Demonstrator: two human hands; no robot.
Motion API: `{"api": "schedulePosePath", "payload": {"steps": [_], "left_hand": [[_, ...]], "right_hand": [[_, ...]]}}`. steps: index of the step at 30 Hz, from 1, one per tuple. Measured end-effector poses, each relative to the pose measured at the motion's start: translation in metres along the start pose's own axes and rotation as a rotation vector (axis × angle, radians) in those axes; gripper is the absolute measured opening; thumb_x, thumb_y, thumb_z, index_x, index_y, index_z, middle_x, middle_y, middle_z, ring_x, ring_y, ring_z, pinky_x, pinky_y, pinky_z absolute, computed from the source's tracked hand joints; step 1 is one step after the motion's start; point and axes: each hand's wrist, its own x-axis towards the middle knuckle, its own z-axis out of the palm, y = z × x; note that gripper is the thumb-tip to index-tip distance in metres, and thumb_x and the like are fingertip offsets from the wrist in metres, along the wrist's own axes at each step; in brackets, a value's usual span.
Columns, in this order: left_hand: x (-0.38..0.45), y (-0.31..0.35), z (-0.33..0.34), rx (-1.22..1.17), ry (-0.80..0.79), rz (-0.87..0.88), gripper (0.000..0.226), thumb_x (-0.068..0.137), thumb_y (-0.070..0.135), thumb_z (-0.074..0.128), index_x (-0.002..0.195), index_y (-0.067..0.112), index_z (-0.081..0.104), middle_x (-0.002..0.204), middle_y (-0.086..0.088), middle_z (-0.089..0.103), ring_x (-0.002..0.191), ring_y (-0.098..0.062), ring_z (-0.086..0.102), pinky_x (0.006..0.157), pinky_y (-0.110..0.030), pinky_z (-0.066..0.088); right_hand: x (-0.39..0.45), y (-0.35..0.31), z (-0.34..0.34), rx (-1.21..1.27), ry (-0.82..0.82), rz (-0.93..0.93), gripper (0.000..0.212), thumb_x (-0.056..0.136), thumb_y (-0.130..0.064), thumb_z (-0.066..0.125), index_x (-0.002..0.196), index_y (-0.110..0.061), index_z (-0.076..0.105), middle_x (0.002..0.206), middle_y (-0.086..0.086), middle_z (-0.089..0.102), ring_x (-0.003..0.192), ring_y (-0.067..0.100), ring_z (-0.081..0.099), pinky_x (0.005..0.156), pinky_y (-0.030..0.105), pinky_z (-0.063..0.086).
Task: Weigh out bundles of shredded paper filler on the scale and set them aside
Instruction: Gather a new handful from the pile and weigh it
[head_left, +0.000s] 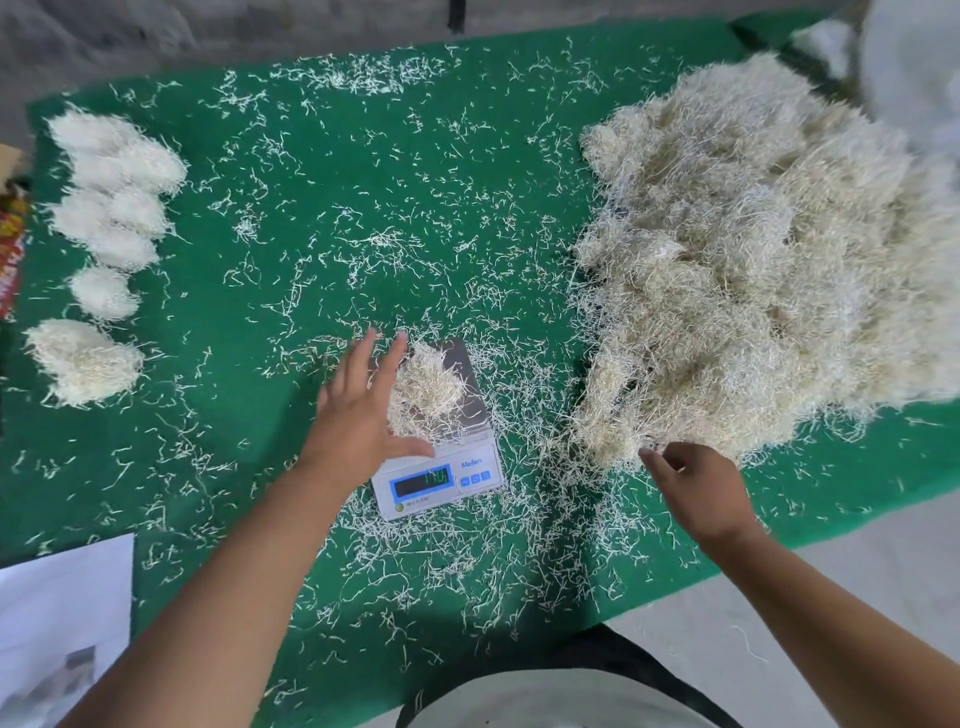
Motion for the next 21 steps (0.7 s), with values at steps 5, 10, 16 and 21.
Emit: {"api": "schedulePosePath", "payload": {"steps": [5, 10, 16, 21], "left_hand": [[0.030, -0.014, 0.027, 0.137, -0.108, 0.209, 0.147, 0.048, 0.084, 0.070, 0.158, 0.047, -0.021, 0.165, 0.004, -0.038, 0.155, -0.027, -0.025, 0.122, -0.060, -0.001], [0.058, -0.013, 0.044, 0.227, -0.246, 0.347, 0.131, 0.054, 0.086, 0.058, 0.156, 0.055, -0.018, 0.167, 0.007, -0.034, 0.154, -0.025, -0.027, 0.121, -0.060, -0.008], [0.050, -0.007, 0.066, 0.369, -0.132, 0.349, 0.075, 0.084, 0.043, 0.068, 0.153, 0.036, 0.038, 0.159, -0.009, 0.034, 0.144, -0.034, 0.032, 0.119, -0.055, 0.032], [0.030, 0.003, 0.082, 0.389, -0.072, 0.274, 0.048, 0.080, 0.001, 0.068, 0.123, 0.021, 0.058, 0.112, -0.009, 0.058, 0.101, -0.028, 0.059, 0.071, -0.039, 0.056]], "right_hand": [[-0.023, 0.014, 0.007, -0.032, -0.040, 0.016, 0.053, 0.102, -0.040, 0.066, 0.062, -0.007, 0.053, 0.055, 0.009, 0.056, 0.053, 0.026, 0.049, 0.055, 0.032, 0.038], [-0.046, 0.023, 0.006, -0.066, -0.057, 0.031, 0.054, 0.102, -0.038, 0.067, 0.059, -0.012, 0.048, 0.051, 0.003, 0.048, 0.050, 0.022, 0.044, 0.053, 0.031, 0.034], [-0.065, 0.031, 0.002, -0.057, -0.034, 0.092, 0.053, 0.100, -0.040, 0.068, 0.060, -0.009, 0.054, 0.052, 0.006, 0.057, 0.053, 0.025, 0.057, 0.057, 0.036, 0.046], [-0.072, 0.031, 0.004, -0.067, -0.018, 0.119, 0.048, 0.099, -0.036, 0.071, 0.059, -0.015, 0.056, 0.054, -0.001, 0.060, 0.056, 0.022, 0.060, 0.059, 0.036, 0.048]]}}
